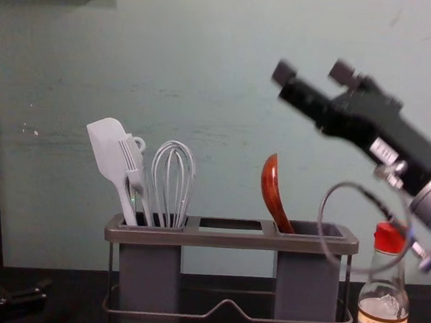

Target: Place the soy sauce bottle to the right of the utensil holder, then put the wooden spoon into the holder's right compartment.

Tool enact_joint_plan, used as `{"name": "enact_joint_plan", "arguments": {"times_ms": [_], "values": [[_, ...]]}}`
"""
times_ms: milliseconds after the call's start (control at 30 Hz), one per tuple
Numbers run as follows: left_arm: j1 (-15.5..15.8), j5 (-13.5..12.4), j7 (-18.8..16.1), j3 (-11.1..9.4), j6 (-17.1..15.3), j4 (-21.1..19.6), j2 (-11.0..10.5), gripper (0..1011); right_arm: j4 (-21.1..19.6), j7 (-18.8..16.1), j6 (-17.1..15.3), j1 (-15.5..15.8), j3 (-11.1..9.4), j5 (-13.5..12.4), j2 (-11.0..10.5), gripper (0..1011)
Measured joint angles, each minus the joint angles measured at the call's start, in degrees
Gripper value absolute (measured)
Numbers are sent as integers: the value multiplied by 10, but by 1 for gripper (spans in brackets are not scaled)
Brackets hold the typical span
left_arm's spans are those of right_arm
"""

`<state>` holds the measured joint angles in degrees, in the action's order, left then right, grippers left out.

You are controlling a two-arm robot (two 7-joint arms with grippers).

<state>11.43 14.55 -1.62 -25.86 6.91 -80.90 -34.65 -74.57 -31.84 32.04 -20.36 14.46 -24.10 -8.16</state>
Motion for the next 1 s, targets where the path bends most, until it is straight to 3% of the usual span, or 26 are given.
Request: {"name": "enact_joint_plan", "arguments": {"times_ms": [433,833,1000], "values": [[0,0,0,0,0,0,0,1000,-79,13,-1,15,-36,-5,-35,1002],[0,0,0,0,0,0,0,1000,-119,39,-12,52,-99,3,-77,1002],[0,0,0,0,0,0,0,1000,-121,57,-22,70,-121,22,-87,1002]]}}
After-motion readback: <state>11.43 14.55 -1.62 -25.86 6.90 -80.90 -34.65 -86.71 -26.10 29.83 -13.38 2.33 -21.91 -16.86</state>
